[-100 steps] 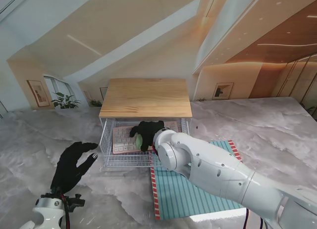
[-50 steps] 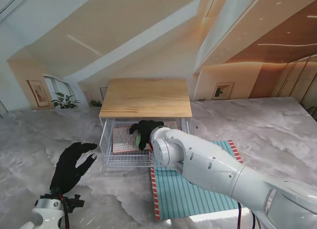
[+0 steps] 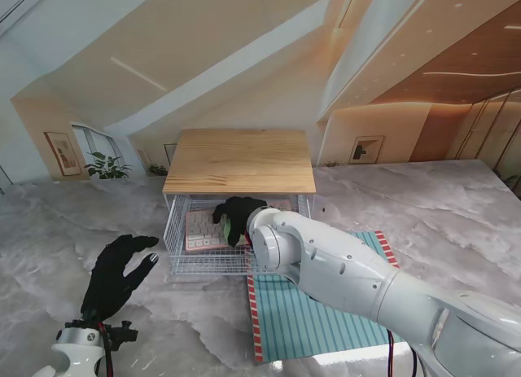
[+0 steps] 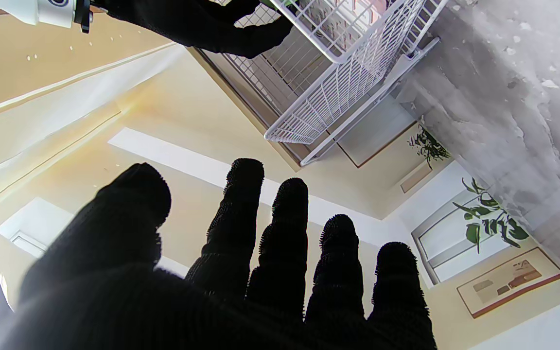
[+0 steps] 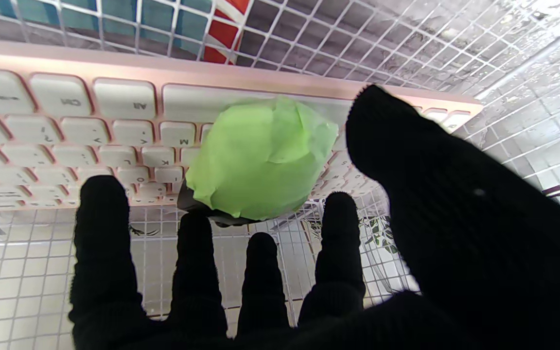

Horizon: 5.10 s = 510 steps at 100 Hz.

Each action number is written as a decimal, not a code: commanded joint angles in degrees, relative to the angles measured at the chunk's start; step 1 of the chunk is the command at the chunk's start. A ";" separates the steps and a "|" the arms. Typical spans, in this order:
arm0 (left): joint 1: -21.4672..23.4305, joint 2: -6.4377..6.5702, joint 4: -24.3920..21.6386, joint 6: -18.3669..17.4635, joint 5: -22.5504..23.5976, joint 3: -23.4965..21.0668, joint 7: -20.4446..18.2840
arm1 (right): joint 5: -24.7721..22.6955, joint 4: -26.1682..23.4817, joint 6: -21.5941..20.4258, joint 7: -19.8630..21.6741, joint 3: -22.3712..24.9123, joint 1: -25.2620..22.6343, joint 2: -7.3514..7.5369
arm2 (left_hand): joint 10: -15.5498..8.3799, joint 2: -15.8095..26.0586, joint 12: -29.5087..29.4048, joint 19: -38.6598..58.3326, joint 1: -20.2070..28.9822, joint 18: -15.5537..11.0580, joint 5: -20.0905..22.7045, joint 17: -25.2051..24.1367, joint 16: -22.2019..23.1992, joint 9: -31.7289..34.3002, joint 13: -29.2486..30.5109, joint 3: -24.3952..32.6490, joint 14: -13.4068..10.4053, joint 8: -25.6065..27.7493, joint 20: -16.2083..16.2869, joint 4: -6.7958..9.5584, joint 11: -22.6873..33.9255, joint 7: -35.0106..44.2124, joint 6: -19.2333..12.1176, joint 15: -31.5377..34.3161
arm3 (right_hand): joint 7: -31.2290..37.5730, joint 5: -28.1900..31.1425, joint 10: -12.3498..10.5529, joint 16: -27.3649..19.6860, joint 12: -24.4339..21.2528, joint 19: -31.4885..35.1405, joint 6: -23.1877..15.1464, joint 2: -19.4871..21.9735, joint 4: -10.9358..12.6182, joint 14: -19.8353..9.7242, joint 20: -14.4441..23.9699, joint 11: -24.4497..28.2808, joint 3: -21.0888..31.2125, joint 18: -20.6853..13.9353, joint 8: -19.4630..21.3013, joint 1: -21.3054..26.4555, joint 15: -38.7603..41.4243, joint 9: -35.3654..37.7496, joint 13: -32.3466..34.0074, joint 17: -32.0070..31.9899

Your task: Unroll the mouse pad and set up the keyboard and mouse from the tabletop organizer

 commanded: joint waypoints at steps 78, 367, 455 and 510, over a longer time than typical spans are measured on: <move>0.38 -0.39 0.11 -0.65 -0.15 -0.08 -0.65 | 0.45 1.07 2.64 2.60 -2.19 0.36 -0.78 | -0.52 0.47 -0.80 -1.49 0.39 -1.72 -0.64 -0.55 -0.10 -0.98 -1.95 -1.06 -1.83 -0.72 0.82 1.27 -0.27 -1.12 -0.26 -0.73 | -0.57 -3.17 0.56 -1.41 0.13 2.16 1.29 -3.21 -1.11 2.79 -3.12 -1.11 -0.36 4.64 -0.14 -2.59 -1.06 -1.06 0.95 -2.15; -0.14 -0.39 0.98 -1.77 -0.47 -0.10 -0.76 | -2.95 0.73 -3.63 -5.09 2.09 -3.46 0.15 | -0.45 0.50 -0.78 -1.55 0.33 -1.68 -0.36 -0.53 -0.10 -0.98 -1.98 -0.84 -1.73 -0.60 0.87 1.10 -0.16 -0.92 -0.33 -0.62 | 28.22 22.76 3.61 15.92 23.00 18.06 4.18 1.61 -7.65 -7.66 10.85 48.13 5.15 -18.64 15.02 10.07 38.38 3.14 20.30 27.78; -0.68 -0.30 0.86 -1.84 -0.46 0.27 -1.17 | -6.01 -13.55 -1.46 -10.67 12.96 -13.65 4.00 | -0.41 0.41 -0.79 -1.53 0.27 -1.66 -0.40 -0.53 -0.12 -0.89 -1.98 -0.81 -1.64 -0.69 0.77 1.12 -0.15 -0.88 -0.37 -0.58 | 28.10 22.86 5.02 14.59 23.61 18.95 5.08 2.00 -7.52 -7.09 10.19 47.95 4.82 -18.42 15.14 10.39 39.57 4.74 21.45 29.24; -0.72 -0.28 0.49 -1.64 -0.67 0.52 -1.37 | -7.21 -16.64 -1.69 -13.71 15.43 -16.21 4.11 | -0.52 0.38 -0.78 -1.57 0.17 -1.68 -0.36 -0.54 -0.12 -0.84 -1.96 -0.77 -1.68 -0.69 0.77 1.13 -0.15 -0.84 -0.37 -0.57 | 28.01 22.84 5.41 14.17 23.81 19.05 5.40 2.06 -7.48 -6.87 9.97 47.78 4.73 -18.19 15.23 10.49 39.77 5.32 21.79 29.39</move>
